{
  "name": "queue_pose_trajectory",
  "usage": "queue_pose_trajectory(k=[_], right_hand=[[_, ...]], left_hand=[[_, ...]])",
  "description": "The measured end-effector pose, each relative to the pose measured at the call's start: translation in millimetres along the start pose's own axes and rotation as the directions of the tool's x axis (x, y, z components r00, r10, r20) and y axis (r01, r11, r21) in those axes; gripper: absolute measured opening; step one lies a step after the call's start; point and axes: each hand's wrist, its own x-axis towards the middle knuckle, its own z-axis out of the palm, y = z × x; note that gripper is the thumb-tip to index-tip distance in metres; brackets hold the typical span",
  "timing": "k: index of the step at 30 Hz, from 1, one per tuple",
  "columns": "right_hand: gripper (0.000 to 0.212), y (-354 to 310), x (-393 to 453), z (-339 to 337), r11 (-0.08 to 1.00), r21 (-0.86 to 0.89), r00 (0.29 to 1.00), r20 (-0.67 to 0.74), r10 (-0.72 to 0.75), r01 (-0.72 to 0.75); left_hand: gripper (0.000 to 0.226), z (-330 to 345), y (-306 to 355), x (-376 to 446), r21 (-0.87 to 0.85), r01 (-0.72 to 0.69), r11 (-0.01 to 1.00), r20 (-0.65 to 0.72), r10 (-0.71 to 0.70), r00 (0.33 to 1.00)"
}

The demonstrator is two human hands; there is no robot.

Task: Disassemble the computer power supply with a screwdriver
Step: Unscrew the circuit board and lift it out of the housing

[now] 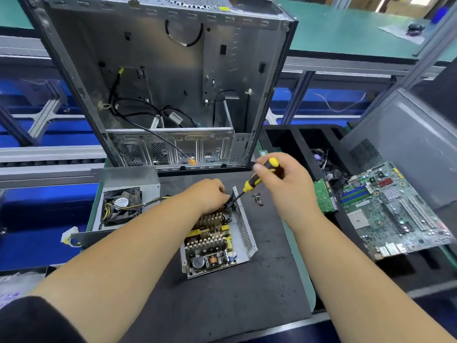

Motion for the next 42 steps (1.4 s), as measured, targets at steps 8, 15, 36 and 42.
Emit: queue_pose_trajectory(k=[8,15,36,42], right_hand=[[0.011,6,16,-9,1.0,0.026,0.996,0.087,-0.003,0.001],[0.018,37,12,16,0.974,-0.221,0.939,0.325,0.115,-0.042],[0.015,40,15,23,0.915,-0.404,0.911,0.376,0.167,-0.001],[0.014,45,15,29,0.898,-0.438,0.902,0.372,0.221,-0.04]], left_hand=[[0.022,0,12,15,0.072,0.009,0.997,0.12,-0.018,0.993],[0.03,-6,14,14,0.103,-0.052,0.993,0.139,0.037,0.99],[0.012,-19,-4,16,-0.139,-0.095,0.986,0.164,0.117,0.98],[0.017,-23,-8,12,-0.193,-0.059,0.979,0.15,0.089,0.985]])
